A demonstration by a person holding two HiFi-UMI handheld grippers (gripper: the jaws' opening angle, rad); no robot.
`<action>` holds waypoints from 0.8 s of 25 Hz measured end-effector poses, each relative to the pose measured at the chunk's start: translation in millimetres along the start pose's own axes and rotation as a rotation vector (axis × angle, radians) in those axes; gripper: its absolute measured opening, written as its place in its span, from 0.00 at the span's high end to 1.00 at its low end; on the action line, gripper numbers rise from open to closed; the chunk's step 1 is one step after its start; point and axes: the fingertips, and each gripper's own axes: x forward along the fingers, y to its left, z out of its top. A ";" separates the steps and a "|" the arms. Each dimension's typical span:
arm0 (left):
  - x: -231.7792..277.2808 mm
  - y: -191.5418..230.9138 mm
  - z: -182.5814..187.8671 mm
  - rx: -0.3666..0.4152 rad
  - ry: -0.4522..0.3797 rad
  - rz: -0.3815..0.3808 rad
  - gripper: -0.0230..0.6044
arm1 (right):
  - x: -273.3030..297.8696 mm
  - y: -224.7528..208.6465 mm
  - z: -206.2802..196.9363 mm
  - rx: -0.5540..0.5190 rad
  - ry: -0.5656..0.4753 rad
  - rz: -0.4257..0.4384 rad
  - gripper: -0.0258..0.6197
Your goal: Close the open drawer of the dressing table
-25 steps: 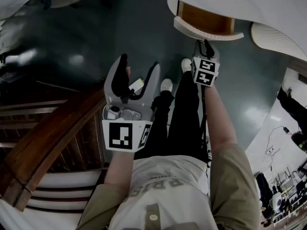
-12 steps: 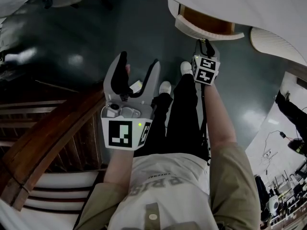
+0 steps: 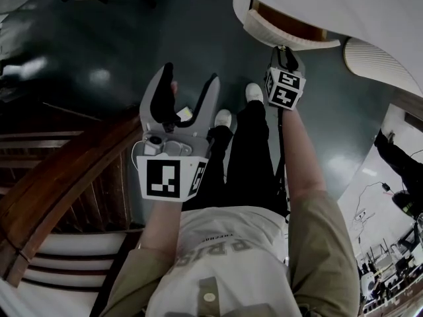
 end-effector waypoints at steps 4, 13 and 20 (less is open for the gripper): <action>0.4 -4.2 -9.2 -0.002 0.007 0.004 0.46 | 4.8 -2.2 0.2 -0.005 -0.011 0.005 0.78; -3.6 -14.0 -17.1 -0.002 0.013 0.005 0.46 | 6.4 0.2 2.6 -0.006 -0.027 0.015 0.78; -5.5 -15.0 -15.4 0.001 0.012 0.009 0.46 | 9.2 -1.4 6.7 -0.001 -0.025 0.010 0.78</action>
